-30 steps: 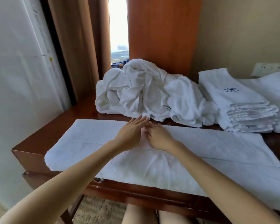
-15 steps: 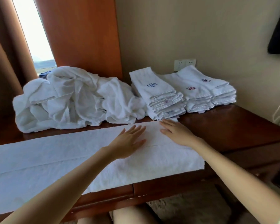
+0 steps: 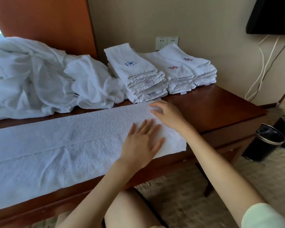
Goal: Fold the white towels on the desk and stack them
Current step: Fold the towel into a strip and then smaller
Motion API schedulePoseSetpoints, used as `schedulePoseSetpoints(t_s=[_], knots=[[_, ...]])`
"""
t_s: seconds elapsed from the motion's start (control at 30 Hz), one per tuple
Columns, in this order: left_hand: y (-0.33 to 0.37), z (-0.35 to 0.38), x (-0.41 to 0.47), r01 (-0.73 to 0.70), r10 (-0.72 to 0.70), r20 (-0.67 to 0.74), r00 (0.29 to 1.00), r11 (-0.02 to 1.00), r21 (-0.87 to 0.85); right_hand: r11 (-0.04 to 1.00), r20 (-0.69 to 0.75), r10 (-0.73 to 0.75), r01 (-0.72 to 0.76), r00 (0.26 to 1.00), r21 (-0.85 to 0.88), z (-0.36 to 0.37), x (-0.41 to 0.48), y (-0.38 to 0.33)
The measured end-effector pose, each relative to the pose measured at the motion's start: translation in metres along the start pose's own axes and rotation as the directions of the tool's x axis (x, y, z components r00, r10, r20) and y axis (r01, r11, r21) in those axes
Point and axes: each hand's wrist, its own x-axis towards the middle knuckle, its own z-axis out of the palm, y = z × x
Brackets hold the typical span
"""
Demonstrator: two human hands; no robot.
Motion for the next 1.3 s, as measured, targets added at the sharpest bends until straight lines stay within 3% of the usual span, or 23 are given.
schedulePoseSetpoints(t_s=[0.1,0.37,0.5,0.63,0.73,0.87,0.97,1.03,1.17,1.3], knots=[[-0.005,-0.003,0.002,0.008,-0.007,0.014,1.0,0.997,-0.073,0.995,-0.067,-0.084,0.087,0.994,0.043,-0.006,-0.017,-0.006],[-0.003,-0.004,0.001,0.019,-0.013,0.069,0.998,0.997,-0.08,0.941,-0.163,-0.327,0.305,0.931,-0.147,-0.022,-0.107,-0.005],[0.0,-0.006,0.007,0.053,-0.048,0.087,0.995,0.996,-0.067,0.909,-0.116,-0.374,0.338,0.92,-0.243,-0.022,-0.143,0.013],[0.002,-0.01,0.01,-0.042,0.044,0.039,0.998,0.997,-0.061,0.891,-0.076,-0.395,0.361,0.916,-0.274,-0.02,-0.143,0.02],[-0.002,-0.014,0.011,-0.103,0.119,0.129,0.984,0.987,-0.125,0.911,-0.162,-0.396,0.366,0.904,-0.191,-0.018,-0.141,0.022],[-0.003,-0.024,0.004,-0.091,0.138,0.171,0.975,0.962,-0.258,0.948,-0.273,-0.311,0.317,0.91,-0.025,-0.021,-0.131,0.021],[-0.003,-0.03,-0.011,-0.175,0.192,0.158,0.969,0.978,-0.116,0.968,-0.291,-0.235,0.251,0.927,0.018,-0.028,-0.118,0.016],[-0.007,-0.033,-0.019,-0.16,0.164,0.063,0.984,0.985,-0.072,0.968,-0.264,-0.199,0.231,0.944,0.098,-0.031,-0.107,0.01],[-0.032,-0.057,-0.029,0.0,-0.032,-0.178,0.984,0.984,-0.179,0.942,-0.248,-0.105,0.176,0.963,0.287,-0.034,-0.08,-0.003],[-0.066,-0.079,-0.03,0.251,-0.257,-0.139,0.956,0.966,-0.059,0.911,-0.264,0.014,0.097,0.964,0.402,-0.029,-0.047,-0.016]])
